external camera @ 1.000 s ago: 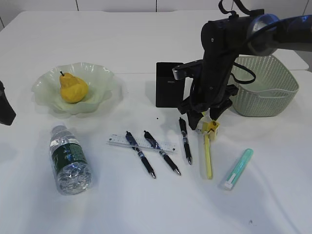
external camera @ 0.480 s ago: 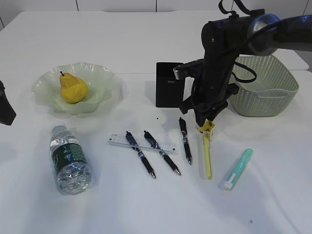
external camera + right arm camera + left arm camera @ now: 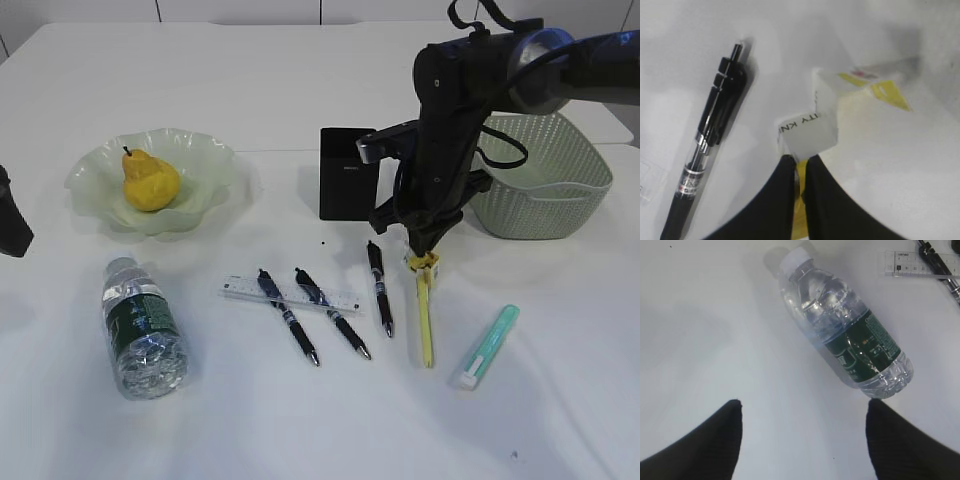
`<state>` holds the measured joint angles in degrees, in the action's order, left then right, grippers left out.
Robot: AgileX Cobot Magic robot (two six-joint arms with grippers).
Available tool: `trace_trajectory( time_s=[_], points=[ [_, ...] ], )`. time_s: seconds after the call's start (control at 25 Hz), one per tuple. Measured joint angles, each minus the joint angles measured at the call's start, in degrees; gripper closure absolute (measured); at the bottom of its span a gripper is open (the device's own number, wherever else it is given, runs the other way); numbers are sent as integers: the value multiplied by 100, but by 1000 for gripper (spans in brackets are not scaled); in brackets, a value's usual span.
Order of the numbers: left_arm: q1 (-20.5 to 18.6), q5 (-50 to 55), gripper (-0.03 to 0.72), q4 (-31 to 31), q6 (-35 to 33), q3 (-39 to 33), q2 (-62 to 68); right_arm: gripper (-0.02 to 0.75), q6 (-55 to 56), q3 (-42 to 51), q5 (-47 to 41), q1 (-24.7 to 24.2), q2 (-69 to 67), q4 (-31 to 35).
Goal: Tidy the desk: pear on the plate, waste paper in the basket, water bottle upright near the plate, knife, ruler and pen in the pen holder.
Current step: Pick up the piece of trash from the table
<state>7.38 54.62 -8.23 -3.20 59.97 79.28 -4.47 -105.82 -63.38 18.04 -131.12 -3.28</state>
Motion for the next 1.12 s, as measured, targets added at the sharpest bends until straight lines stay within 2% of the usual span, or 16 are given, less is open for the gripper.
trace_trajectory(
  time_s=[0.2,1.12],
  points=[
    [0,0,142,0,0,0,0,738,0,0,0,0,0,0],
    [0,10,143,-10,0,0,0,741,0,-10,-99,0,58,-18]
  ],
)
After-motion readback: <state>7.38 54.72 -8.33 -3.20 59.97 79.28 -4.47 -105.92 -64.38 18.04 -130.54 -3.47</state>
